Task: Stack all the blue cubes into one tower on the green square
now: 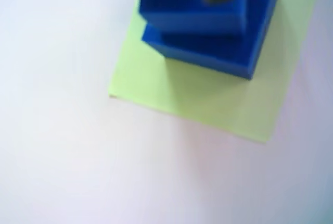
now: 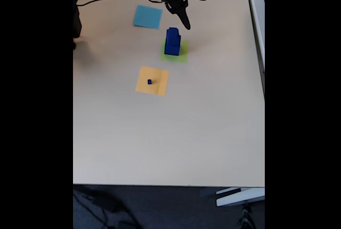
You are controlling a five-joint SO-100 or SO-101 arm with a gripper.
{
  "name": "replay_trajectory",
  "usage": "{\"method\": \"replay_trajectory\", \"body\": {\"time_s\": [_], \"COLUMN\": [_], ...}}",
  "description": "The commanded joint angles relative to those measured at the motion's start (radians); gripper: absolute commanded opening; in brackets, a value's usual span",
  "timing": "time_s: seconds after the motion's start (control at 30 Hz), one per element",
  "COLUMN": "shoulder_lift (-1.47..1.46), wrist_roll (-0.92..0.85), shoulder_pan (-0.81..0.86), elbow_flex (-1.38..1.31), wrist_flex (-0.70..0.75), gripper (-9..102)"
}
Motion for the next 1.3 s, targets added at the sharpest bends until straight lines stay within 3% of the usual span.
{"method": "replay_trajectory", "body": {"time_s": [0.0,0.47,1.27], "shoulder_lift": [0.143,0.483,0.456], "wrist_roll": [-0.048,-0.161,-0.170], "shoulder_pan": [0.003,0.202,0.273], "elbow_flex": [-0.064,0.391,0.873], "wrist_flex": [-0.018,0.087,-0.183], "gripper": [27,26,20]}}
